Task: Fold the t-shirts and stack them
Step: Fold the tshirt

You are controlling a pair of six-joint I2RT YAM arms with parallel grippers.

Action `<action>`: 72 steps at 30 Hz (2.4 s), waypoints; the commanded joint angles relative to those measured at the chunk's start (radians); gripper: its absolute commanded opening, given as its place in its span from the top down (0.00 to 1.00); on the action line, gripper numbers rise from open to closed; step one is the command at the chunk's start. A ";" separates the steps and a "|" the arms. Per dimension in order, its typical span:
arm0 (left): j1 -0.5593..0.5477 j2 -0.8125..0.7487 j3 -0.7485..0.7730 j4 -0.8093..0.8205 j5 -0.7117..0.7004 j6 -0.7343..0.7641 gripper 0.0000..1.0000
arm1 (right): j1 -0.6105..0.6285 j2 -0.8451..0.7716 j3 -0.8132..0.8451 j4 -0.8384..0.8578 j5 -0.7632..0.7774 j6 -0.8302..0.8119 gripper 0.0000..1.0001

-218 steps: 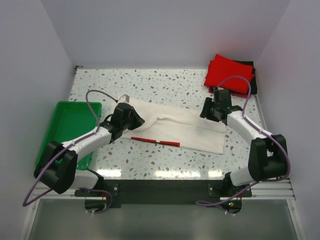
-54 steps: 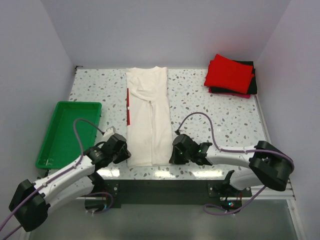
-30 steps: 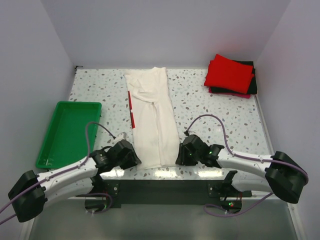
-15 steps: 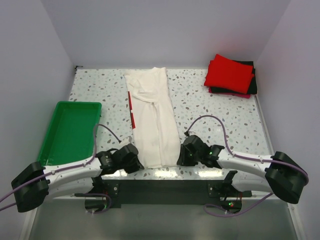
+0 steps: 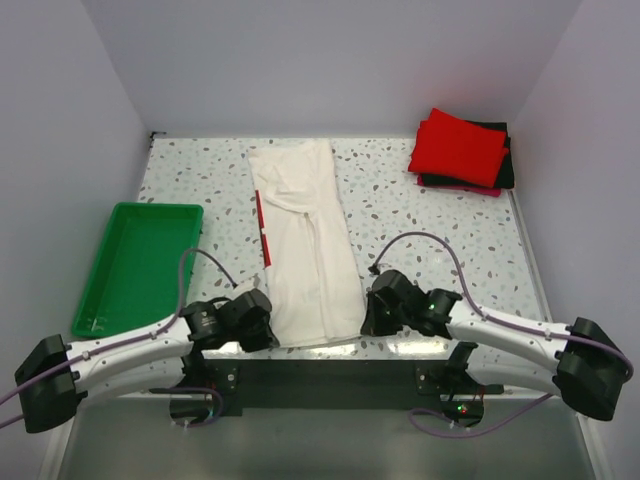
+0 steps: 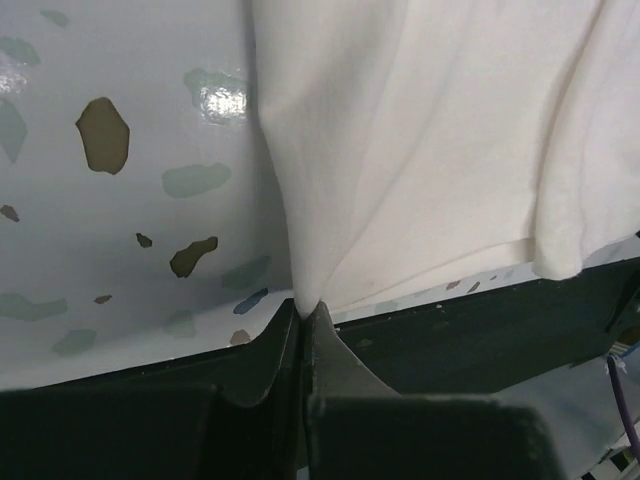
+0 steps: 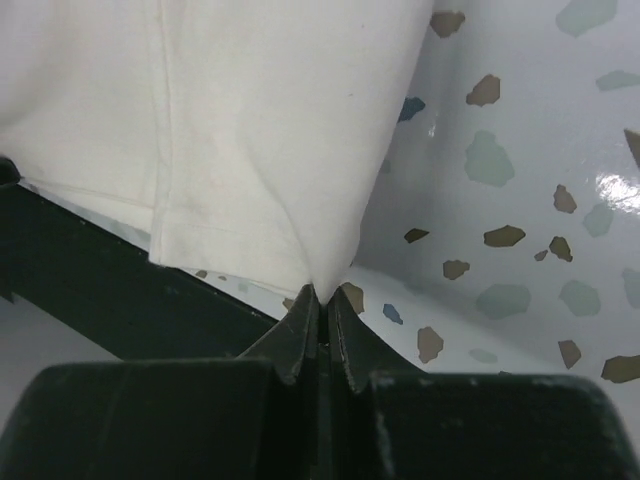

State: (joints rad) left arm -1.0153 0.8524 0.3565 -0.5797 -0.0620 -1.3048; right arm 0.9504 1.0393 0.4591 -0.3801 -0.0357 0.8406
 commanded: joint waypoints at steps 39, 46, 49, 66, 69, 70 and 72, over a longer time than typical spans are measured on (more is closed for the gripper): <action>0.682 0.836 0.794 0.293 -0.088 0.426 1.00 | -0.401 1.027 1.228 -0.057 0.100 -0.325 1.00; 0.725 0.887 0.815 0.311 -0.076 0.432 1.00 | -0.433 1.104 1.296 -0.042 0.039 -0.327 1.00; 0.748 0.919 0.828 0.383 -0.014 0.479 1.00 | -0.444 1.133 1.336 -0.063 0.037 -0.328 0.92; 0.742 0.798 0.775 0.465 0.096 0.513 0.62 | -0.412 0.956 1.169 0.009 0.005 -0.327 0.47; 0.707 0.858 0.815 0.462 0.100 0.513 0.79 | -0.383 1.002 1.193 0.024 -0.026 -0.333 0.53; 0.701 0.893 0.828 0.462 0.103 0.512 0.87 | -0.380 1.016 1.211 0.012 -0.029 -0.339 0.54; 0.699 0.931 0.864 0.463 0.109 0.515 0.95 | -0.378 1.065 1.246 0.015 -0.059 -0.344 0.56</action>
State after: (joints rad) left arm -0.3130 1.7302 1.1603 -0.1436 0.0277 -0.8001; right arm 0.5663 2.0563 1.6459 -0.3977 -0.0418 0.5125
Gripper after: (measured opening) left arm 0.074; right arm 0.451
